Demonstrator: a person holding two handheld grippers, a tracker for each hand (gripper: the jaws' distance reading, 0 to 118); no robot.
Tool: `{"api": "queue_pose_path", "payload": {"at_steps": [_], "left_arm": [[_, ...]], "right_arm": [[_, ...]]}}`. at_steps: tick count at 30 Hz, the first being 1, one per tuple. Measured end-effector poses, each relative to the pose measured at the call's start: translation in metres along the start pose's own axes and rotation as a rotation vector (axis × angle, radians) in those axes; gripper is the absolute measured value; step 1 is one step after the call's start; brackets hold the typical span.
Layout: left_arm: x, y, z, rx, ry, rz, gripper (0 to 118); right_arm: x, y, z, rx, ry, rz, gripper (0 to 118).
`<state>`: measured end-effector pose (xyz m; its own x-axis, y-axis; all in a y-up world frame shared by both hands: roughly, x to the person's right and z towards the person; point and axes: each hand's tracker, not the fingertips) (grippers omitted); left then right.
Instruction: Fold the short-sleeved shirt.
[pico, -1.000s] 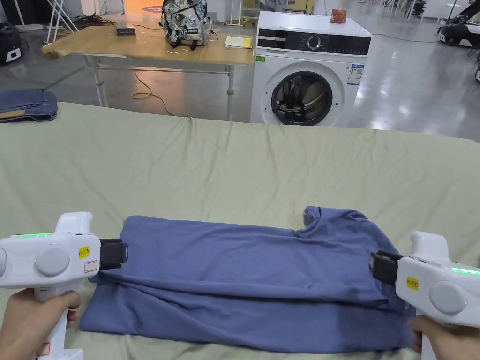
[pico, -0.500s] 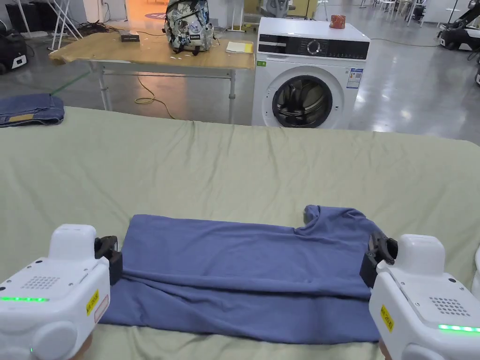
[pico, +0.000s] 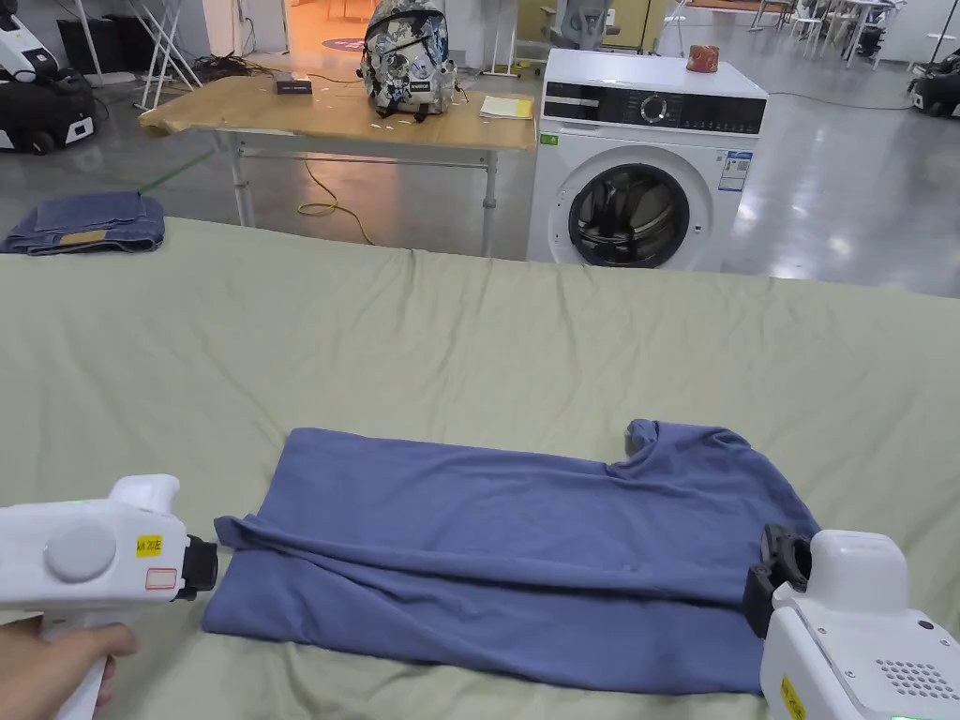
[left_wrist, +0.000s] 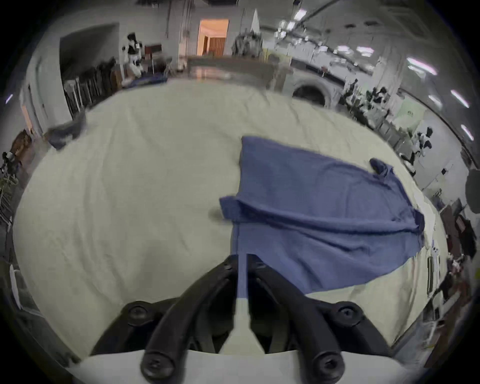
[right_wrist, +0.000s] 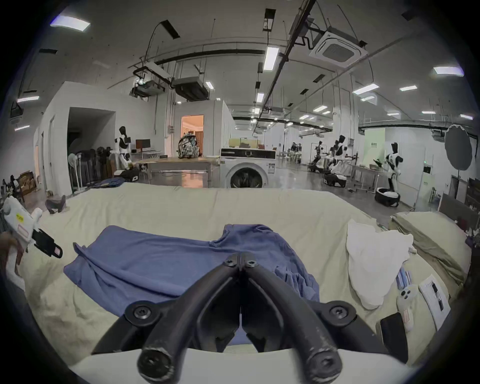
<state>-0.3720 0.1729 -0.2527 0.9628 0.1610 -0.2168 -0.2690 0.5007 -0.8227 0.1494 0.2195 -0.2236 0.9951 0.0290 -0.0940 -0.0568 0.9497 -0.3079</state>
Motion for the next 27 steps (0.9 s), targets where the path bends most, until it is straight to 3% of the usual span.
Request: {"api": "queue_pose_path", "payload": {"at_steps": [1, 2, 3, 7, 10, 12, 14, 16, 24, 25, 27], "left_arm": [[0.006, 0.001, -0.001, -0.031, -0.007, -0.010, 34], [0.005, 0.004, -0.008, -0.045, -0.013, -0.009, 67], [0.005, 0.007, -0.015, -0.074, -0.018, 0.001, 77], [0.018, 0.004, -0.032, -0.176, -0.005, 0.031, 77], [0.037, -0.008, -0.036, -0.173, 0.094, -0.063, 66], [0.057, -0.017, -0.033, -0.156, 0.154, -0.142, 37], [0.054, -0.015, -0.040, -0.136, 0.129, -0.153, 31], [0.057, -0.017, -0.039, -0.127, 0.083, -0.149, 5], [0.030, -0.028, -0.018, -0.035, 0.027, -0.116, 2], [0.033, -0.033, -0.009, -0.030, 0.026, -0.113, 2], [0.030, -0.036, -0.002, -0.006, 0.016, -0.115, 2]], "right_arm": [[0.002, -0.002, -0.001, -0.010, -0.001, -0.006, 0], [0.003, -0.004, -0.001, -0.016, -0.002, -0.011, 0], [0.004, -0.005, -0.001, -0.024, -0.006, -0.012, 0], [0.007, -0.011, -0.001, -0.053, -0.018, -0.006, 0], [0.011, -0.015, -0.002, -0.074, -0.026, -0.013, 0], [0.012, -0.017, -0.002, -0.086, -0.031, -0.015, 0], [0.014, -0.020, -0.002, -0.096, -0.034, -0.015, 0], [0.016, -0.021, -0.002, -0.103, -0.036, -0.019, 0], [0.062, -0.012, -0.008, -0.155, -0.057, -0.057, 0], [0.071, -0.009, -0.011, -0.164, -0.062, -0.059, 5], [0.089, -0.003, -0.021, -0.248, -0.058, -0.047, 31]]}}
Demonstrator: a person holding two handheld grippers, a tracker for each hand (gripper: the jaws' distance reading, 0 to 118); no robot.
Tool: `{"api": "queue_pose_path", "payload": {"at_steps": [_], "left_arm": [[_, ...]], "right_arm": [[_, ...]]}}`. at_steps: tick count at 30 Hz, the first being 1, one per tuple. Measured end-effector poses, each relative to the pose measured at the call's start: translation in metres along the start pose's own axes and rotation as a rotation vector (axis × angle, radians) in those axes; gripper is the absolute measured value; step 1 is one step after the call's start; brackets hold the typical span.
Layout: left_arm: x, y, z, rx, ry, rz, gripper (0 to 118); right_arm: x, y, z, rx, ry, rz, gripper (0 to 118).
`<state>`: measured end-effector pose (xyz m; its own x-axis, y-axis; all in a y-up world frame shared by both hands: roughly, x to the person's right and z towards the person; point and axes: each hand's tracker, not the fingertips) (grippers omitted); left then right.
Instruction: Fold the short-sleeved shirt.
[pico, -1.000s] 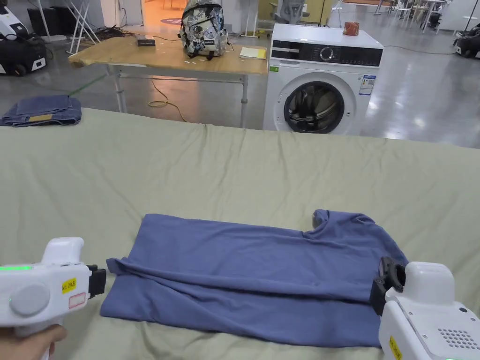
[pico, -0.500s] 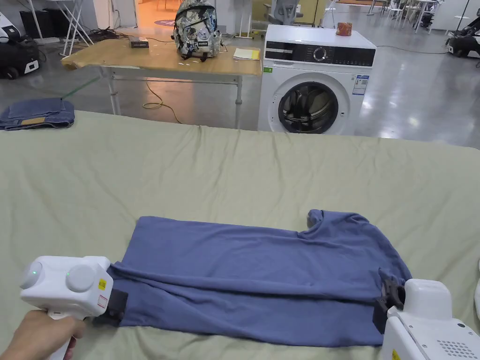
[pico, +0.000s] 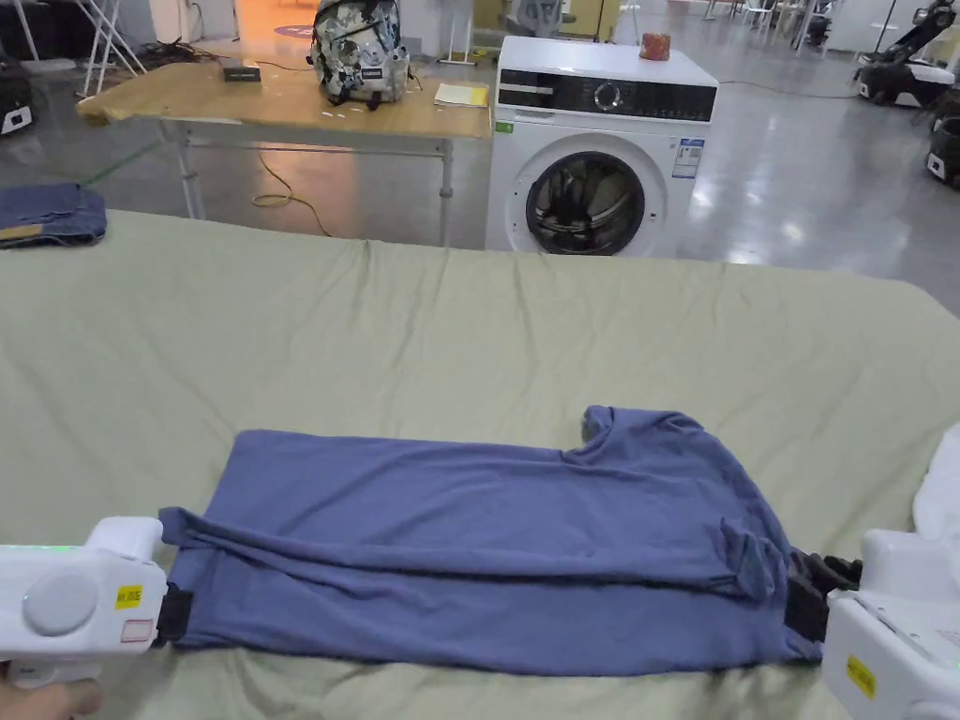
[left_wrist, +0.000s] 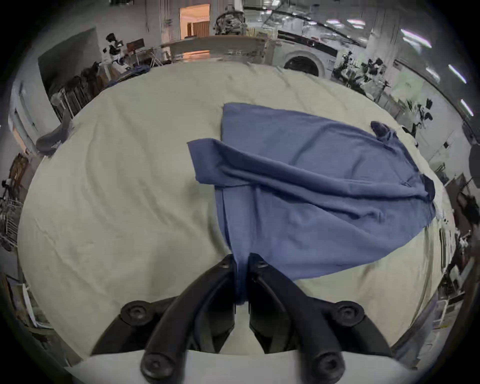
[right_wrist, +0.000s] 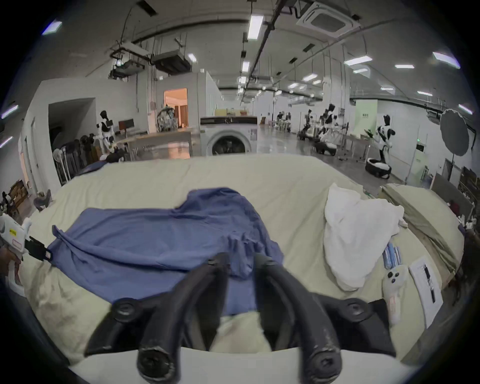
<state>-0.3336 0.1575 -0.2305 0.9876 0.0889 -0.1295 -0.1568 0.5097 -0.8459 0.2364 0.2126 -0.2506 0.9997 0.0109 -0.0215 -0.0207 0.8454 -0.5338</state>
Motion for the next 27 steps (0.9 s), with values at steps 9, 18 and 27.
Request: {"api": "queue_pose_path", "payload": {"at_steps": [9, 18, 27], "left_arm": [[0.002, -0.008, 0.012, 0.017, -0.024, 0.013, 2], [0.005, -0.008, 0.011, 0.007, -0.019, 0.023, 2], [0.004, 0.007, 0.046, 0.085, -0.046, 0.013, 2]], "right_arm": [[0.029, -0.008, -0.081, -0.358, 0.059, 0.050, 70], [0.014, -0.033, -0.118, -0.472, 0.135, 0.005, 5], [0.012, -0.001, -0.071, -0.427, 0.095, 0.014, 2]]}}
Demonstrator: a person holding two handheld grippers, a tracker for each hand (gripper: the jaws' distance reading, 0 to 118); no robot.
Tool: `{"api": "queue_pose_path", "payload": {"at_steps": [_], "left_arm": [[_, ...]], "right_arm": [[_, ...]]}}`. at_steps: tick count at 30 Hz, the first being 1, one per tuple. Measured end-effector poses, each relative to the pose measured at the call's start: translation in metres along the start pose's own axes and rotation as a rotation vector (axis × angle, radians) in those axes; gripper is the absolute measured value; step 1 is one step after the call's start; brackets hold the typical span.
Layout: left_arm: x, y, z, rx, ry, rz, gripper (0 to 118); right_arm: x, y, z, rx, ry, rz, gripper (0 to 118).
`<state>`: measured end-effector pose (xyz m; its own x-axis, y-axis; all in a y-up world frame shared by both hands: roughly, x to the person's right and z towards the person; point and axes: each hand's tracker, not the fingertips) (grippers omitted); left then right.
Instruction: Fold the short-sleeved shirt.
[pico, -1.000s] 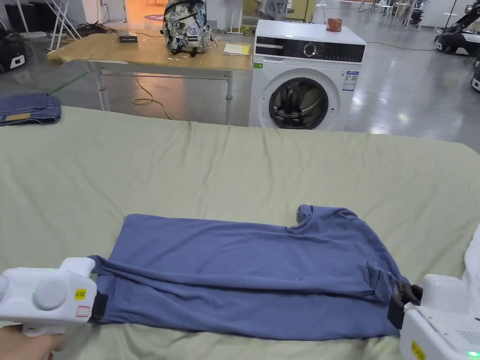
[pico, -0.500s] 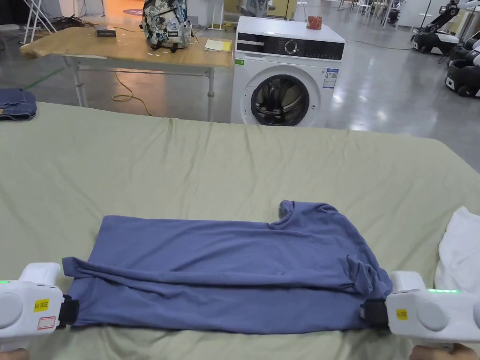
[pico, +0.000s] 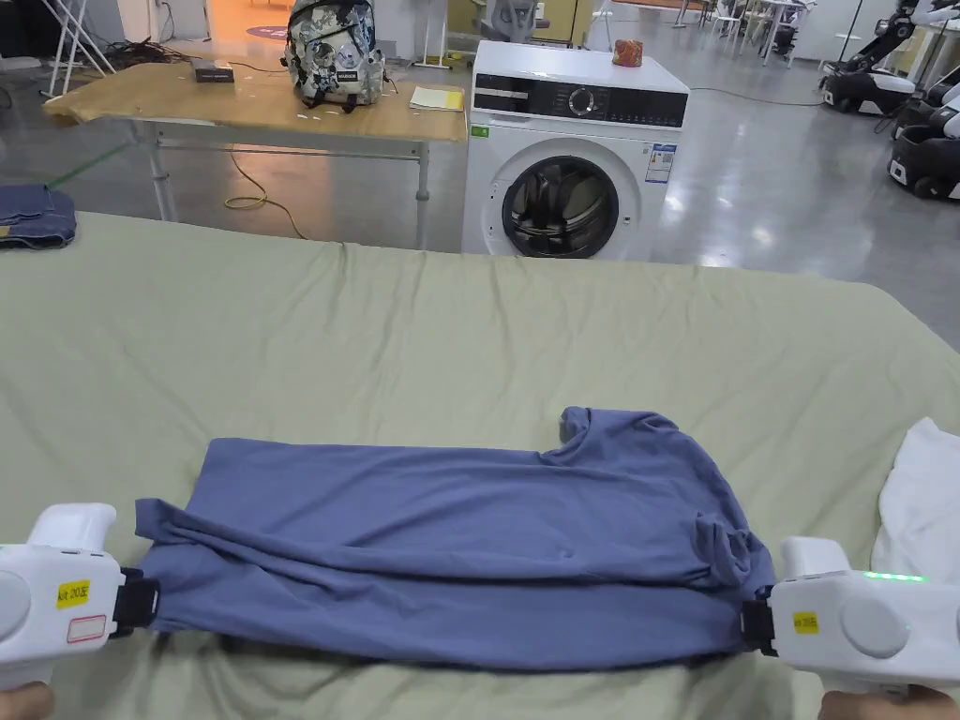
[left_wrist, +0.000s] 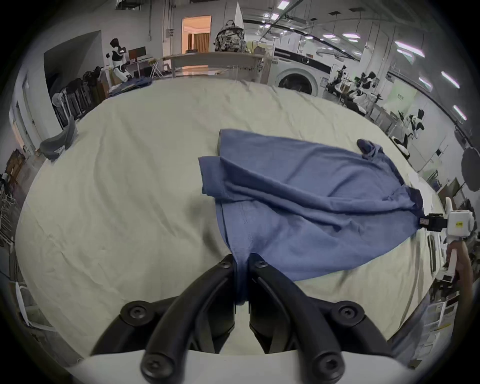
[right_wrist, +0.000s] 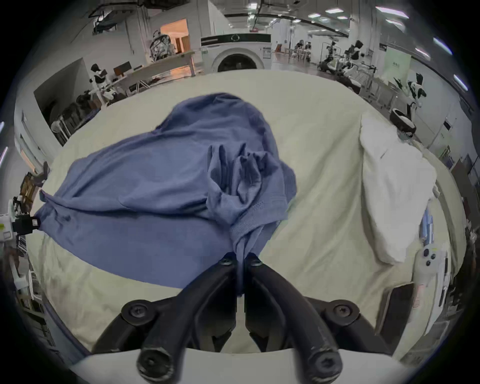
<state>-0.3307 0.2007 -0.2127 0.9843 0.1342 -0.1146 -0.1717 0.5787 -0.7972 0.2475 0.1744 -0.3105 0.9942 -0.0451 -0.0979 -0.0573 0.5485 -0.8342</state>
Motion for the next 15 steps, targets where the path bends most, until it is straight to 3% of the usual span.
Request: {"api": "queue_pose_path", "payload": {"at_steps": [7, 15], "left_arm": [[-0.009, 0.005, 0.043, 0.073, -0.005, -0.006, 2], [-0.023, -0.062, 0.061, 0.027, 0.009, 0.012, 2]], "right_arm": [[-0.009, 0.002, 0.063, 0.067, 0.006, 0.037, 2], [-0.019, -0.061, 0.098, 0.033, 0.022, 0.051, 2]]}}
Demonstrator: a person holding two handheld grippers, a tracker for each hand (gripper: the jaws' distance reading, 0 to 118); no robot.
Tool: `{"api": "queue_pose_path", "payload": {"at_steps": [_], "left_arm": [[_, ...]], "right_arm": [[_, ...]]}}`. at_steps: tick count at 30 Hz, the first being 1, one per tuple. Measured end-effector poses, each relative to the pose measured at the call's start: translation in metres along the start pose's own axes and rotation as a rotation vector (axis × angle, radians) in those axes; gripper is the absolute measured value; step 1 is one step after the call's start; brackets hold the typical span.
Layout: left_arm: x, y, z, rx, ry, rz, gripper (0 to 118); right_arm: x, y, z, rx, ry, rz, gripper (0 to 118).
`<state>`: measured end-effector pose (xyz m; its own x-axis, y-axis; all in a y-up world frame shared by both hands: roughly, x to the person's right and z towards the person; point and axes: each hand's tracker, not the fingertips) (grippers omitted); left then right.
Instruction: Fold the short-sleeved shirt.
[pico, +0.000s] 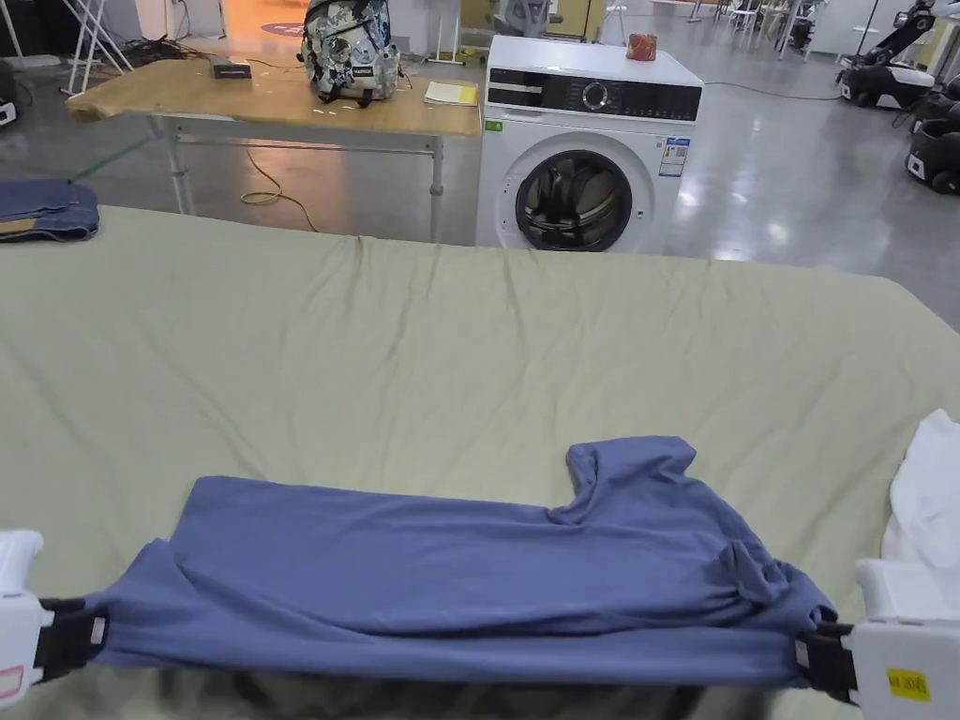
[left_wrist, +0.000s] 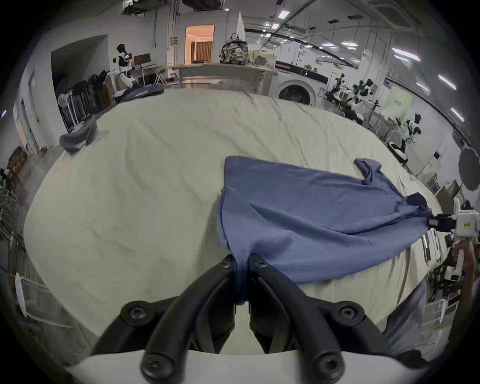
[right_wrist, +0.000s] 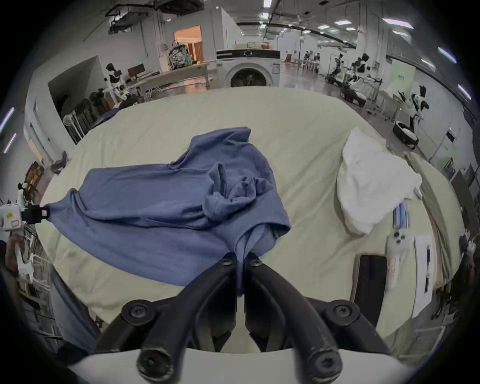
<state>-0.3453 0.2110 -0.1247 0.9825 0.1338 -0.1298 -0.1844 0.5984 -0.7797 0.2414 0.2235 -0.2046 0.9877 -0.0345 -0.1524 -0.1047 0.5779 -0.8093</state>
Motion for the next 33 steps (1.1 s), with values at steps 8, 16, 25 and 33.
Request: {"api": "queue_pose_path", "payload": {"at_steps": [8, 16, 25, 33], "left_arm": [[-0.008, -0.071, -0.025, -0.111, 0.045, 0.020, 2], [-0.015, -0.077, -0.039, -0.116, 0.039, 0.063, 2], [0.006, -0.040, -0.002, 0.098, -0.022, 0.086, 57], [0.050, 0.000, 0.010, 0.451, 0.021, -0.010, 31]], "right_arm": [[-0.005, -0.083, -0.030, -0.116, -0.068, 0.006, 2], [-0.002, -0.096, -0.054, -0.082, -0.095, -0.012, 7], [-0.023, -0.048, 0.008, 0.175, -0.124, -0.046, 73], [-0.080, -0.002, 0.020, 0.562, -0.069, -0.052, 21]]}}
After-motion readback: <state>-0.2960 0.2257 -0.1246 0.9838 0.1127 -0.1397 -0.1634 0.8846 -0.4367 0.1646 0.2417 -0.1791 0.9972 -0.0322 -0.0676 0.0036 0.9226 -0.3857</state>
